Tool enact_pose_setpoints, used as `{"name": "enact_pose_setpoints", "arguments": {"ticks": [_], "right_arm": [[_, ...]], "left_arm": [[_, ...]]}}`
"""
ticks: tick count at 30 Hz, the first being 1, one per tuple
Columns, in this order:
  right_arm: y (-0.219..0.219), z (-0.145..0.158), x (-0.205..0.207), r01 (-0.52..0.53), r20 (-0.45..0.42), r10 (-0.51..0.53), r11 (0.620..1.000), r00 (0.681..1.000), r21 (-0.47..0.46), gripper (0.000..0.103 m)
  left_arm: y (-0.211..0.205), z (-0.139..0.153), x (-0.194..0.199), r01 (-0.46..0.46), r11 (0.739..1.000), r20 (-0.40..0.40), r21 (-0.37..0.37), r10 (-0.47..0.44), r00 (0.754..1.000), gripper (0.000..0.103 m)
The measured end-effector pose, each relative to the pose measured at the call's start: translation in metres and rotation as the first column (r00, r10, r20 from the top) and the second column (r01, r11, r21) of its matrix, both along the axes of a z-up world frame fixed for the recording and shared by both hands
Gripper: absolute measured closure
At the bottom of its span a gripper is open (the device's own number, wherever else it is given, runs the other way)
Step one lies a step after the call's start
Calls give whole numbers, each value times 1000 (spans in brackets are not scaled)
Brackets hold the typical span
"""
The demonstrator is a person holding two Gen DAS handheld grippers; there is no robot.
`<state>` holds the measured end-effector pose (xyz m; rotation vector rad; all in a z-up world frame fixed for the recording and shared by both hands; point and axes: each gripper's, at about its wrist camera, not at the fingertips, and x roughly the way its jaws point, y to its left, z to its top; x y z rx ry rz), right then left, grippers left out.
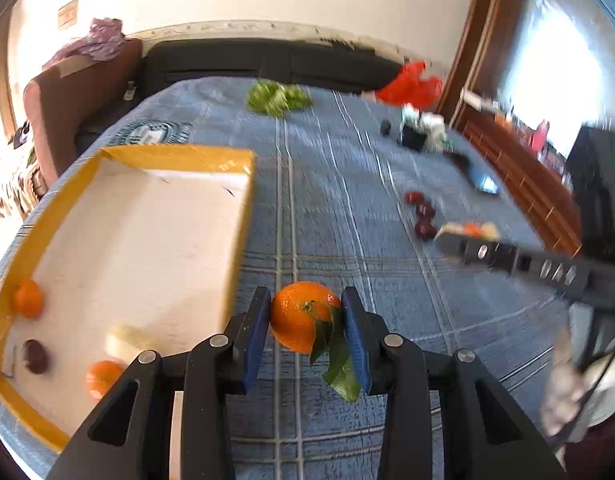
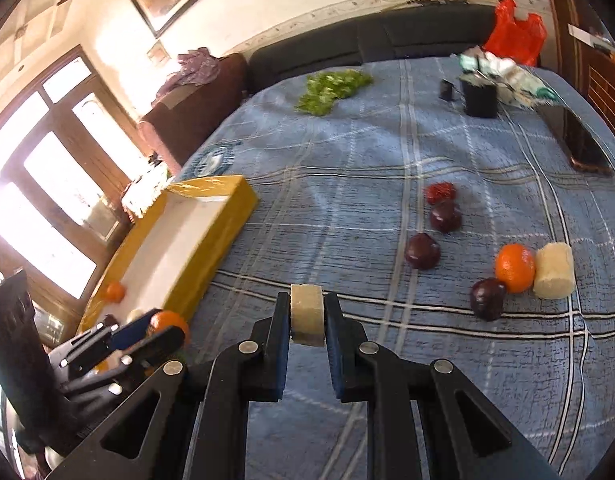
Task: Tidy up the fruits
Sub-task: 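Grasp the leafy orange with the left gripper while the right gripper grasps the small white cube, then lower the leafy orange and white cube into the tray and open both grippers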
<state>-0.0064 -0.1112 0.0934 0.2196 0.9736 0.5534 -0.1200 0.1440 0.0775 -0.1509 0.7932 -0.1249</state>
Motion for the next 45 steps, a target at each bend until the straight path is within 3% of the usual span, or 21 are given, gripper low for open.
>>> {"name": "enact_pose_setpoints", "arguments": {"ticks": [3,6,11,18,24,26,30,33,38,41,45], "right_arm": [[23,15,-6,-49,26,49,999,998,3,85],[56,24,-10,-120,34,120,993,992,20,84],[133,23,-14,-256,20,255,966,967,23,84],[241,-14,-18,-404,-62,401,913,914,-56,84],[282,-36,-30,-478,-88,470,869,878,-129,83],[288,-39,-35,-484,-78,478,862,875,-149,83],[285,-37,-41,-477,-59,474,866,879,-150,78],[269,-25,-45,-451,-26,451,883,892,-133,75],[233,-7,-50,-391,20,395,915,919,-97,72],[205,2,-51,-343,40,346,936,937,-78,67],[161,8,-50,-269,51,272,961,961,-69,62]], "left_arm": [[30,19,-7,-66,998,29,0,66,997,67],[71,28,-9,-170,984,34,48,168,985,67],[142,13,0,-299,952,-48,74,302,952,67],[184,-27,12,-357,934,-161,34,357,920,67],[194,-24,0,-352,936,-140,-9,347,927,64],[196,-18,-7,-364,931,-125,-24,359,925,51],[196,-3,-26,-390,917,-112,-83,380,918,42],[191,8,-42,-368,912,-126,-182,350,928,41],[156,26,-61,-344,912,-110,-223,327,939,21],[127,35,-65,-294,917,-76,-270,284,956,15],[85,39,-65,-186,932,-48,-310,180,983,15]]}}
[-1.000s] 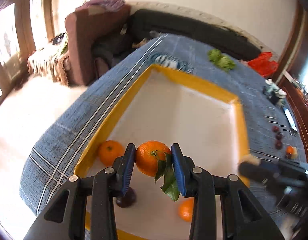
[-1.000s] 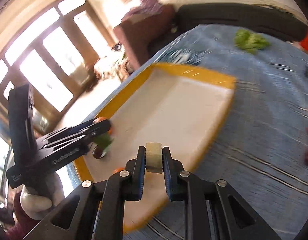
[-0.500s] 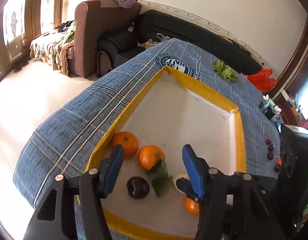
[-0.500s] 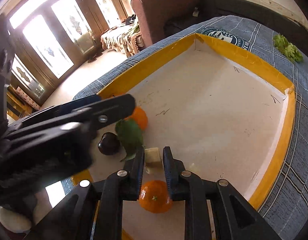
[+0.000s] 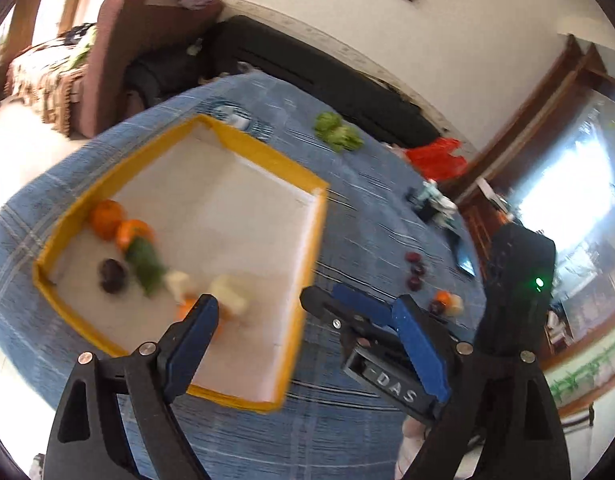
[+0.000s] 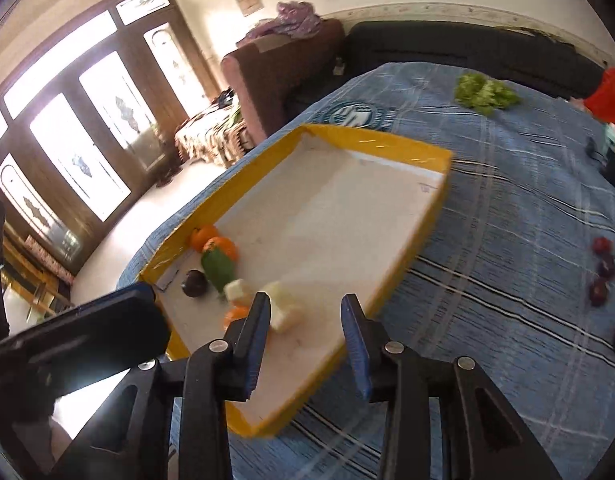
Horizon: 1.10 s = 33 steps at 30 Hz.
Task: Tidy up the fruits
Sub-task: 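Lower the leafy orange and white cube into the tray and open both grippers, then grasp the round pale bun with the right gripper while the left gripper grasps a dark plum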
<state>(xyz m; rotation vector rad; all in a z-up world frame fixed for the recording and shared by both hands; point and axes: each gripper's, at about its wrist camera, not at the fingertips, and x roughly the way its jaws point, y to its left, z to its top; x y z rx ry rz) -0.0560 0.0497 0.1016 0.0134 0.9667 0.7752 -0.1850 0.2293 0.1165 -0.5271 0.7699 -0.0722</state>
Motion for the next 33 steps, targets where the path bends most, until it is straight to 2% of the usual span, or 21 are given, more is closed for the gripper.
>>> {"name": "enact_pose_setpoints", "arguments": {"ticks": [3,7,8,9,10,14,16,20,26,29,33], "right_arm": [[-36,2,2,54,8,-54,999,998,-5,62],[-104,8,19,174,22,-173,985,985,-15,61],[-128,10,25,220,28,-219,975,975,-19,55],[-148,12,30,261,31,-260,965,965,-20,46],[-171,13,36,310,37,-309,950,950,-23,44],[-258,9,59,481,8,-481,876,877,-35,44],[-283,3,68,527,-23,-528,849,849,-38,49],[-296,-10,89,557,-52,-559,829,828,-44,51],[-281,-30,108,538,-30,-542,839,840,-86,51],[-279,-38,104,576,42,-577,804,816,-148,51],[-289,-52,100,596,14,-599,792,800,-133,52]], "left_arm": [[-31,3,-2,32,999,21,43,-33,999,15],[-65,1,-2,101,991,6,86,-102,995,15],[-69,0,-3,110,990,7,93,-111,994,15],[-74,-2,-2,117,988,3,99,-118,993,15],[-79,-5,0,129,987,-7,99,-129,992,15],[-95,-21,13,174,981,-48,82,-171,984,15],[-103,-29,21,199,977,-72,72,-193,978,15],[-111,-36,27,222,971,-92,85,-214,972,15],[-116,-43,33,252,959,-106,128,-239,965,15],[-120,-44,36,269,951,-112,151,-253,961,15],[-130,-45,46,303,943,-119,138,-288,950,15]]}}
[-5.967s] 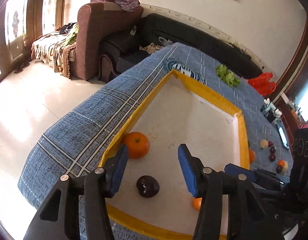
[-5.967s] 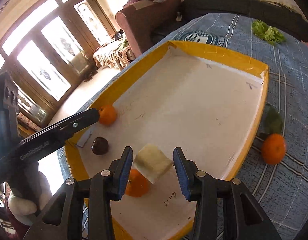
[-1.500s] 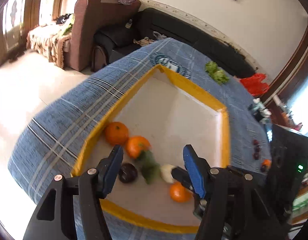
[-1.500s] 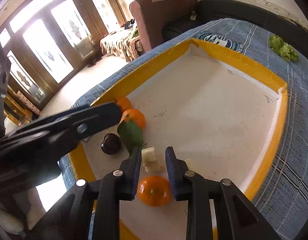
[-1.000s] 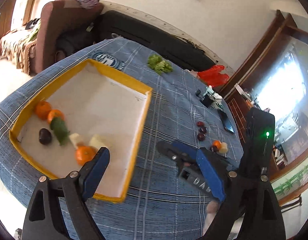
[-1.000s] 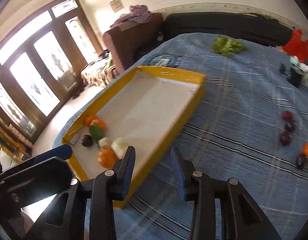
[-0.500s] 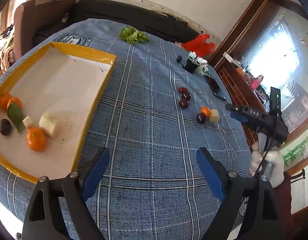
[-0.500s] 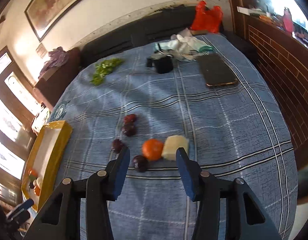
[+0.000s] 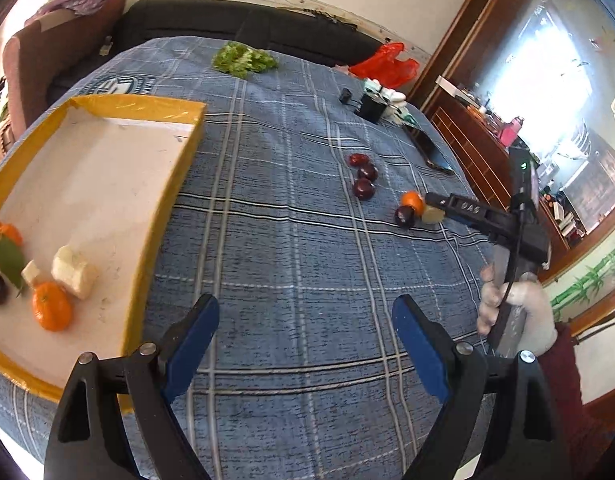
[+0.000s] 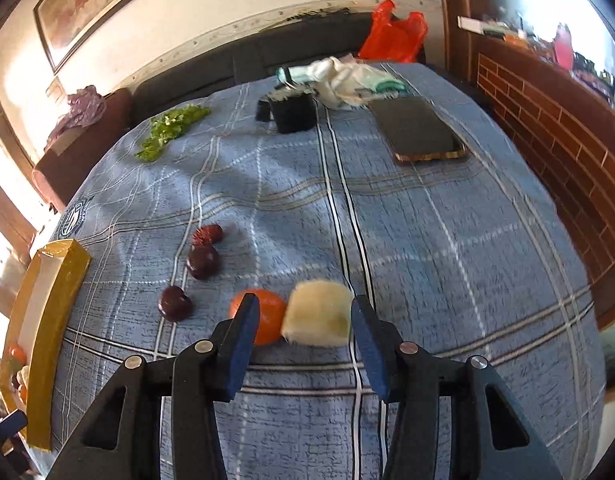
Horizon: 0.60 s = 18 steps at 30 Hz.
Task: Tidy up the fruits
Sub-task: 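Grasp the round pale bun with the right gripper while the left gripper grasps a dark plum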
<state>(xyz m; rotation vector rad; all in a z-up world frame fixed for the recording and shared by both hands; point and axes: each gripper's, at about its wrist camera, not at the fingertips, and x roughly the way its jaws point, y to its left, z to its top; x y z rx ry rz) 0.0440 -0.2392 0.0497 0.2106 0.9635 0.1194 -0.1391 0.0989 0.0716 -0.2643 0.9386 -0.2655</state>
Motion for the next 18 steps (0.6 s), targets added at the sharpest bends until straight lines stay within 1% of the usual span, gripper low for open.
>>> {"name": "enact_pose_setpoints", "arguments": {"ticks": [1,2,4,5,8,10,13,15,16,17,18], "right_arm": [[-2,-4,0,-3,-4,3,1000,1000,14,52],[-4,-5,-1,-4,8,3,999,1000,37,52],[-7,-5,0,-4,16,3,999,1000,45,60],[-9,-7,2,-18,13,17,998,1000,63,64],[-14,-10,-1,-36,40,32,995,999,98,64],[-19,-12,-4,-30,53,23,991,998,131,64],[-28,-14,-5,-10,56,0,983,998,181,64],[-31,-14,-6,-5,62,-7,979,998,203,64],[-32,-12,-6,-5,68,-10,978,998,211,64],[-34,-11,-7,-1,74,-15,977,997,215,64],[-35,-9,-7,3,80,-21,975,997,220,65]], "left_arm": [[-4,0,4,11,1000,-4,-9,-11,1000,19],[-9,2,7,26,1000,-5,-14,-26,1000,28],[-24,7,13,70,998,5,-1,-70,998,36],[-31,8,15,82,997,13,9,-82,997,36],[-59,9,30,129,991,31,47,-130,991,36],[-82,6,42,167,983,38,79,-170,985,36],[-113,-5,64,232,966,46,117,-238,970,36],[-133,-16,84,262,953,24,152,-269,963,36],[-140,-22,92,273,948,11,165,-278,960,40],[-146,-26,99,286,943,0,172,-290,957,48],[-155,-32,109,302,937,-12,178,-304,953,54]]}}
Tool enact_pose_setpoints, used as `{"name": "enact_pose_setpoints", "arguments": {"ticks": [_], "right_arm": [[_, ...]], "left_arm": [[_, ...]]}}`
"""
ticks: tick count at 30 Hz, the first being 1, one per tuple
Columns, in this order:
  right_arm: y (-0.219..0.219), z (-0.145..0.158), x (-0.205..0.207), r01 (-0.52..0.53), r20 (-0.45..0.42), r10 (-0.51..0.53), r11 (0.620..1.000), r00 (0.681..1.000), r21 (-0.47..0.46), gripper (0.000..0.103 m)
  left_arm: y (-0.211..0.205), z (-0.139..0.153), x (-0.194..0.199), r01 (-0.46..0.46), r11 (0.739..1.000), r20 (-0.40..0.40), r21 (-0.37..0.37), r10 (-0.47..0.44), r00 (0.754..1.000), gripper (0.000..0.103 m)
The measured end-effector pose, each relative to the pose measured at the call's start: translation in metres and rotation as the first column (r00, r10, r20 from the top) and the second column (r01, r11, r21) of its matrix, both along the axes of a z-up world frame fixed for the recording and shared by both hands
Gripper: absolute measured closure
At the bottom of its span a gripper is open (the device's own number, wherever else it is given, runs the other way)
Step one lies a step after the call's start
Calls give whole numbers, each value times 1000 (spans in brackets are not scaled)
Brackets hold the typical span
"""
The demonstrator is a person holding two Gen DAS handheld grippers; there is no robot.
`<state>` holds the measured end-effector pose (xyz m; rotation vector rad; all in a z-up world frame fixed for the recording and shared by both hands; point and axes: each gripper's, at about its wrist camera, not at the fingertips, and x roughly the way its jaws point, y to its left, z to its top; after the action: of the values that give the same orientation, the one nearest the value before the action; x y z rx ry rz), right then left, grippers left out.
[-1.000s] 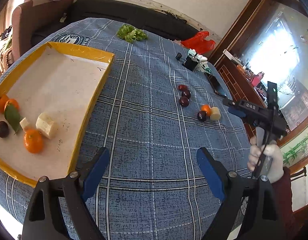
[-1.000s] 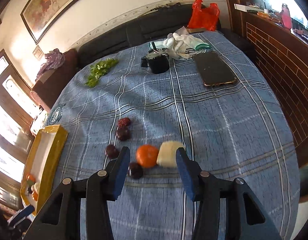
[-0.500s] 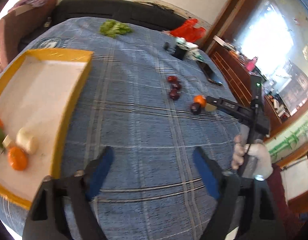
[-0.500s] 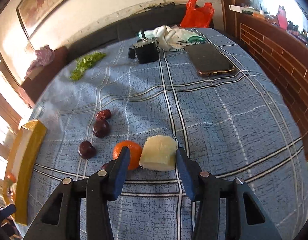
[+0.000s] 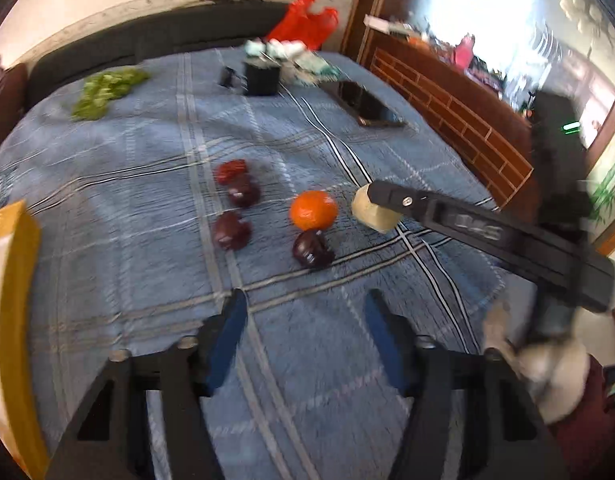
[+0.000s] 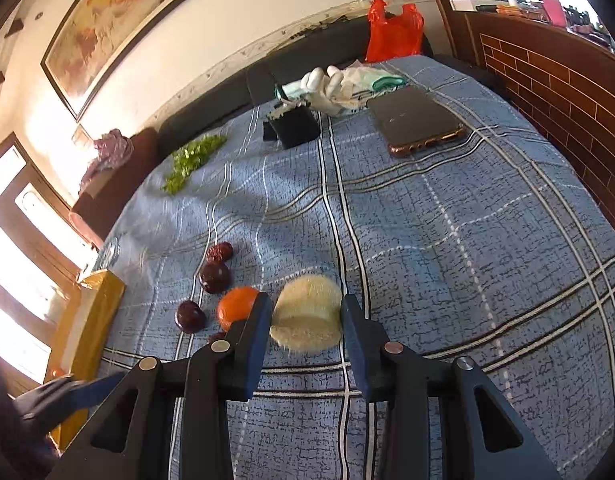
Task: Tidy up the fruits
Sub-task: 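Grasp the round pale bun with the right gripper while the left gripper grasps a dark plum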
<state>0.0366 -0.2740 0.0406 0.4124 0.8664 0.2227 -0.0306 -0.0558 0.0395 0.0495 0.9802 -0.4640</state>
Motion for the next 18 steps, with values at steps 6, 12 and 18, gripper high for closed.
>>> {"name": "enact_pose_setpoints", "arguments": {"ticks": [6,12,18], "right_arm": [[-7,6,-1,14,19,-15,999,1000,44,72],[-4,-7,6,-7,-47,11,997,999,77,71],[1,-11,9,-27,-74,32,997,997,74,58]], "left_arm": [[-30,-17,23,32,996,23,79,-34,999,58],[-39,-28,35,25,995,32,93,-28,999,64],[-24,-20,26,2,999,42,43,-4,999,75]]}}
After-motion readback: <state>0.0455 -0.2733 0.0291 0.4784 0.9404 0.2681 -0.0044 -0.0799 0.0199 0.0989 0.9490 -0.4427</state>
